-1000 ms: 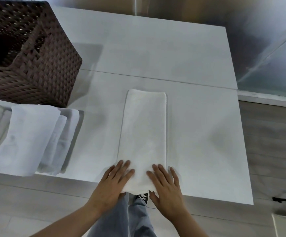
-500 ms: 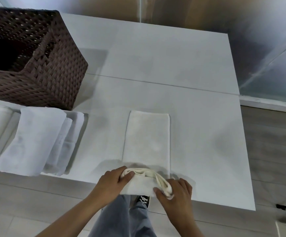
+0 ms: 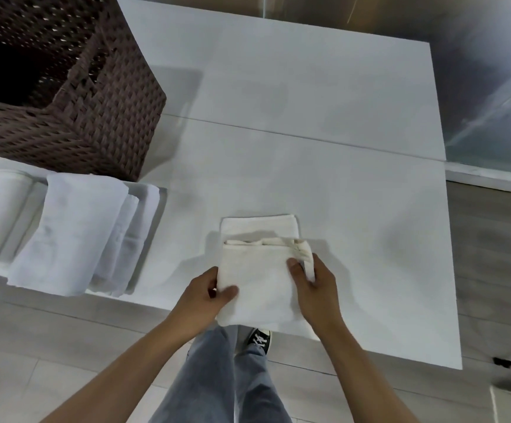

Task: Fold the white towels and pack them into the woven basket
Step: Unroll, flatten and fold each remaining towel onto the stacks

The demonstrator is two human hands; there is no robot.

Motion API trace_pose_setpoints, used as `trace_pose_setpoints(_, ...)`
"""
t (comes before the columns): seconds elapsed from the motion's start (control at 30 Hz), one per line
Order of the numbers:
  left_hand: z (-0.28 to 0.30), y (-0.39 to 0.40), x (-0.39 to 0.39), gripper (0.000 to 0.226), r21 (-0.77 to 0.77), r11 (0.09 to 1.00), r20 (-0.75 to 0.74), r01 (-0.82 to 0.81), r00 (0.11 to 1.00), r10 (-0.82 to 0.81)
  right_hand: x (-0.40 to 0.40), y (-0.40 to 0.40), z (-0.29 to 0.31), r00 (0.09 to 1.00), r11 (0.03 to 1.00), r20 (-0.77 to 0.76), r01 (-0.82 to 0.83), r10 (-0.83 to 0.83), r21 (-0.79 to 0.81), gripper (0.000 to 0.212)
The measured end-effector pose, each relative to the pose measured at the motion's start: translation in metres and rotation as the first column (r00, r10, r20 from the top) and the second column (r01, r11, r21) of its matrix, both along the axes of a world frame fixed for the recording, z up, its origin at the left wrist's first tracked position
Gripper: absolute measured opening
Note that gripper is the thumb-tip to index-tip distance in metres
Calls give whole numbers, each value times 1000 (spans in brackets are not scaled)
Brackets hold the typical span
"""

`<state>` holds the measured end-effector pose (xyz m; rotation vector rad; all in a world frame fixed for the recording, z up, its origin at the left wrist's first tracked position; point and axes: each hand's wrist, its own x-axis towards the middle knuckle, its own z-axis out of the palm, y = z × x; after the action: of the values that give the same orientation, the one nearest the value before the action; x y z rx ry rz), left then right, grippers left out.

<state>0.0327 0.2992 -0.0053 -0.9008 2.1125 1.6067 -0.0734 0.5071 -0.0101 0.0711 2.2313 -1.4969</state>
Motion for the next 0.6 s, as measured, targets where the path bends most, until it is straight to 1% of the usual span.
trace_pose_setpoints(0.03,-3,-2,-3,17,-30,999,2,-21,1000,21,-8,-6,-5,1000,1000,14,-4,4,15,2)
trace_pose_setpoints(0.1,-9,-3,-12,18,-75,996,-4,-56,998,56,-23,-16,-14,1000,999,15,12,-13,44,8)
trace_pose_setpoints(0.17,-12,-4,-24,18,-105,991,-21,-77,997,75,-36,-24,-19,999,998,-18,34,-33,51,9)
trace_pose_setpoints(0.23,-16,-7,-37,20,-151,984,-31,-93,995,90,-50,-31,-21,997,996,-46,61,-58,65,5)
trace_pose_setpoints(0.27,-18,-9,-42,22,-182,978,-32,-104,995,100,-55,-34,-23,997,994,-46,71,-67,78,7)
trace_pose_setpoints(0.33,-24,-11,-50,32,-256,956,-36,-141,990,137,-62,-37,-32,998,987,-36,51,-46,150,24)
trace_pose_setpoints(0.43,-35,-12,-52,50,-341,921,23,-188,978,209,-60,-34,-48,997,934,-46,-36,56,356,51)
trace_pose_setpoints(0.5,-38,-11,-47,55,-324,922,65,-214,967,248,-50,-26,-52,998,904,-27,-48,65,425,59)
trace_pose_setpoints(0.6,-42,-4,-33,56,-270,932,87,-244,957,275,-32,-14,-49,999,903,37,-44,31,427,60)
